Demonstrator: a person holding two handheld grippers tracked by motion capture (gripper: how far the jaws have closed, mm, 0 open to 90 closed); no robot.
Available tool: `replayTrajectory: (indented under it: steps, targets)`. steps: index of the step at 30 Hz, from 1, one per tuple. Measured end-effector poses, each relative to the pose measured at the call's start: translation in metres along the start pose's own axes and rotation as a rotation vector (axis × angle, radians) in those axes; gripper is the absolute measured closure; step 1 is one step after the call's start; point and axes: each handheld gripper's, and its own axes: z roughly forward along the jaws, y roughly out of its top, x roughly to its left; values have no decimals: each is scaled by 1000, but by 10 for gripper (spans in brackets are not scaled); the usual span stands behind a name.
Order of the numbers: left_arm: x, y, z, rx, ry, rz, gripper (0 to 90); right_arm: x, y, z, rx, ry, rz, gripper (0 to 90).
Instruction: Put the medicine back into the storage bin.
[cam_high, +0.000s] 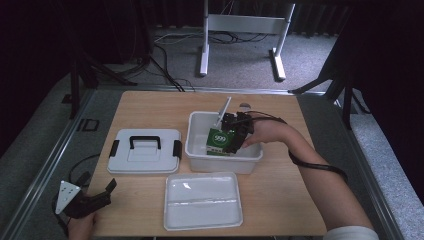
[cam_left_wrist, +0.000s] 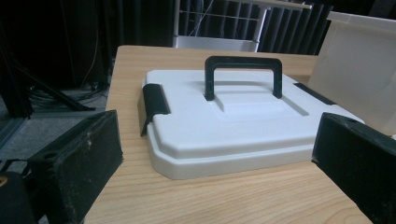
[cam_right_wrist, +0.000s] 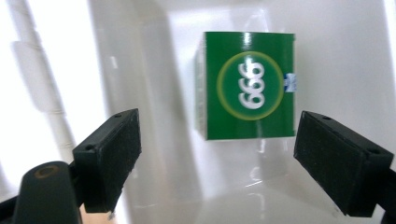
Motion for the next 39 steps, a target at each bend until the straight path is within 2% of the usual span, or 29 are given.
replayTrajectory:
  steps: [5,10,13,17,18,20,24,25,29,33,34,39]
  targets:
    - [0,0,0,0,0,0,15,12,-8,-11,-24,8,-11,147]
    - [0,0,0,1,1,0,15,30,-11,-18,-44,13,-49,149]
    - [0,0,0,1,2,-1,15,41,-12,-20,-42,43,-77,169]
    - [0,0,0,1,0,0,15,52,-13,-21,-53,51,-95,170]
    - [0,0,0,0,0,-1,15,63,-15,-22,-82,71,-114,178]
    - [0,0,0,1,0,-1,15,71,-16,-22,-95,90,-136,185]
    - [0,0,0,1,0,-1,15,85,-16,-16,-102,110,-166,204]
    - [0,0,0,1,0,-1,15,92,-16,-12,-95,120,-190,204]
    - [0,0,0,0,1,0,15,101,-15,-5,-105,146,-200,206]
    - [0,0,0,-1,0,-1,15,115,-15,13,-104,150,-224,248]
    - [0,0,0,0,-1,-1,15,116,-15,17,-108,166,-225,249]
    - [0,0,0,0,-2,-1,15,128,-12,35,-112,162,-252,350]
